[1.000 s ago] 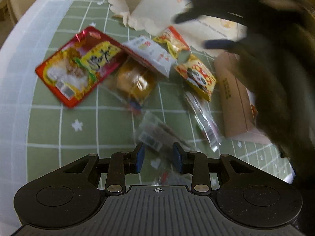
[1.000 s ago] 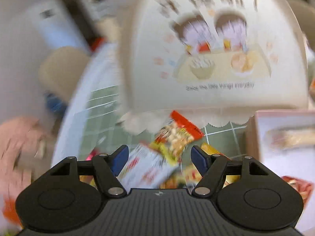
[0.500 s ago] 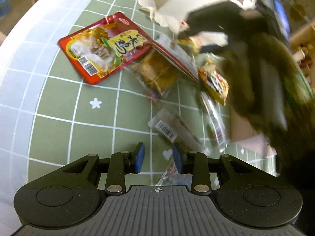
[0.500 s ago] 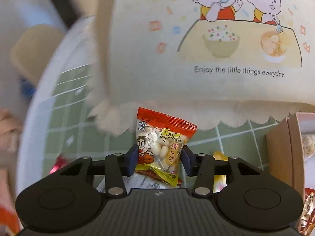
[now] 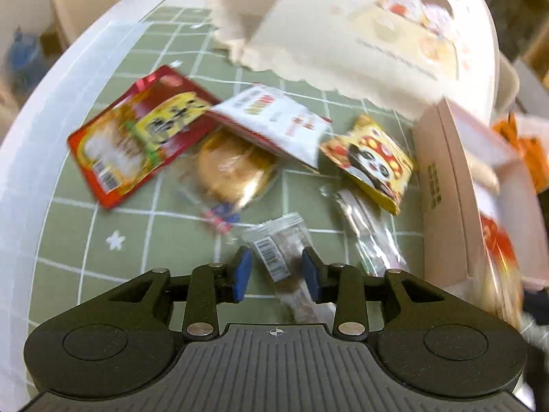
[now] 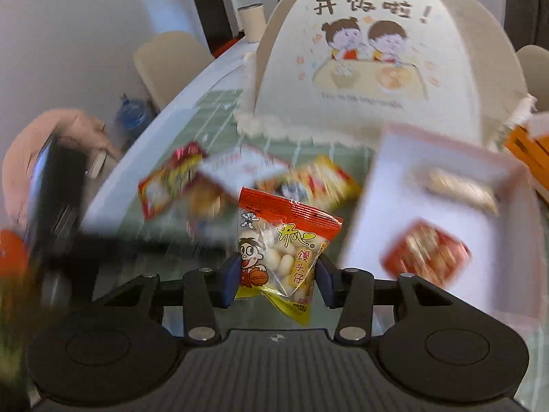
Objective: Organize snacks
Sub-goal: 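Grasp the clear brown bar packet with the left gripper while the right gripper sets the Wangzai bag down, then grasp the clear blue-white candy packet with the right gripper while the left gripper holds the bar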
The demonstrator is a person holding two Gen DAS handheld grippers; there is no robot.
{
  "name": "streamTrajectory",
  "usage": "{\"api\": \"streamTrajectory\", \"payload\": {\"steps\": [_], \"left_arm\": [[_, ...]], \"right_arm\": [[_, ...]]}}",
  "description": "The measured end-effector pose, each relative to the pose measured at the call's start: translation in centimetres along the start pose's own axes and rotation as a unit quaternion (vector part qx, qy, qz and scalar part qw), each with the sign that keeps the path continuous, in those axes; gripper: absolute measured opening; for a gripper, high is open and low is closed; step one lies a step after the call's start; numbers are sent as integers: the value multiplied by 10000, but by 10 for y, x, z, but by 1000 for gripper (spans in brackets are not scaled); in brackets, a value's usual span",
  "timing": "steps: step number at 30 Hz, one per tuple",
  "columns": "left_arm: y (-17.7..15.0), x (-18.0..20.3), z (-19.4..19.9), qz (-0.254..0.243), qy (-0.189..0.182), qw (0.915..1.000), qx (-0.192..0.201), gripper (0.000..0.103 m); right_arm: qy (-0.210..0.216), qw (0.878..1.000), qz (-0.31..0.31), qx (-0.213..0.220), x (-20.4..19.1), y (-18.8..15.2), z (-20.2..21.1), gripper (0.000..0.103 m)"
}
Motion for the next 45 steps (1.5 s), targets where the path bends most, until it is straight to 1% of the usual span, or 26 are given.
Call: {"api": "streamTrajectory", "payload": {"steps": [1,3,5,6,8,9,10,13,16,17,18,20,21,23,25,26,28,29,33,34,35,37,38,40,42,45], "left_arm": [[-2,7,-1,-157,34,9999,-37,44],[-9,23,-4,-629,-33,9979,-124,47],[-26,38,-2,-1254,-194,9917,-207,49],[-34,44,0,-1478,-252,9884,-244,50],[-49,55,3,-1888,-231,9814,-264,53],[-55,58,4,-1981,-158,9798,-241,53],[-57,61,4,-1963,-101,9803,-217,53],[-51,63,0,-1672,34,9859,-86,52],[-46,67,-2,-1549,183,9878,2,47],[-49,68,-1,-1547,137,9879,-31,45],[-53,70,2,-1527,-4,9882,-72,44],[-68,74,10,-1419,-442,9887,-202,40],[-78,77,15,-1426,-573,9878,-269,40],[-100,82,26,-1531,-640,9855,-349,40],[-122,86,38,-1581,-798,9832,-450,40],[-133,86,45,-1584,-874,9822,-497,36],[-148,87,53,-1606,-887,9816,-529,22],[-155,85,59,-1620,-836,9819,-515,22],[-171,69,71,-1591,-541,9844,-512,20],[-174,62,72,-1527,-485,9856,-549,19],[-177,55,73,-1445,-450,9869,-565,17],[-177,45,77,-1315,-403,9890,-544,17],[-177,40,80,-1249,-392,9900,-523,17],[-179,31,85,-1112,-436,9916,-493,17],[-183,25,89,-1027,-508,9921,-505,17],[-188,17,95,-992,-593,9918,-548,18]], "right_arm": [[-44,10000,71,23,3,-13,7,46],[-137,9997,213,23,4,-38,17,46],[-195,9992,342,15,5,-60,22,46],[-296,9987,414,0,6,-70,21,46],[-510,9973,536,-38,10,-88,20,46],[-571,9969,545,-60,13,-95,19,46],[-587,9969,518,-79,14,-99,18,46],[-595,9974,365,-159,23,-109,16,46],[-698,9971,242,-185,29,-117,19,46],[-724,9971,201,-147,32,-120,21,48],[-747,9970,163,-98,35,-122,24,49],[-736,9972,118,-18,41,-126,30,51],[-723,9973,99,-4,44,-128,32,52],[-727,9973,80,21,48,-131,35,54],[-741,9972,86,87,51,-133,38,54],[-751,9971,90,122,52,-133,39,54],[-763,9969,76,195,54,-134,40,54],[-747,9969,55,240,54,-133,41,55],[-500,9978,94,423,44,-125,45,56],[-364,9981,141,468,39,-120,45,56],[-213,9984,211,488,34,-116,44,59],[178,9977,440,486,17,-103,40,63],[413,9963,601,444,7,-96,36,67],[914,9904,988,302,-15,-83,21,69],[1139,9847,1301,214,-38,-73,5,69],[1427,9745,1731,-50,-68,-60,-25,69]]}}
Point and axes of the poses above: each gripper's, at about its wrist camera, not at the fingertips, and z roughly against the way its jaws point, x to its right, y to its top, the point moved 2 cm from there along -z, roughly the way its jaws point, and after that the axes turned 4 degrees about -y, right-handed, at the moved point
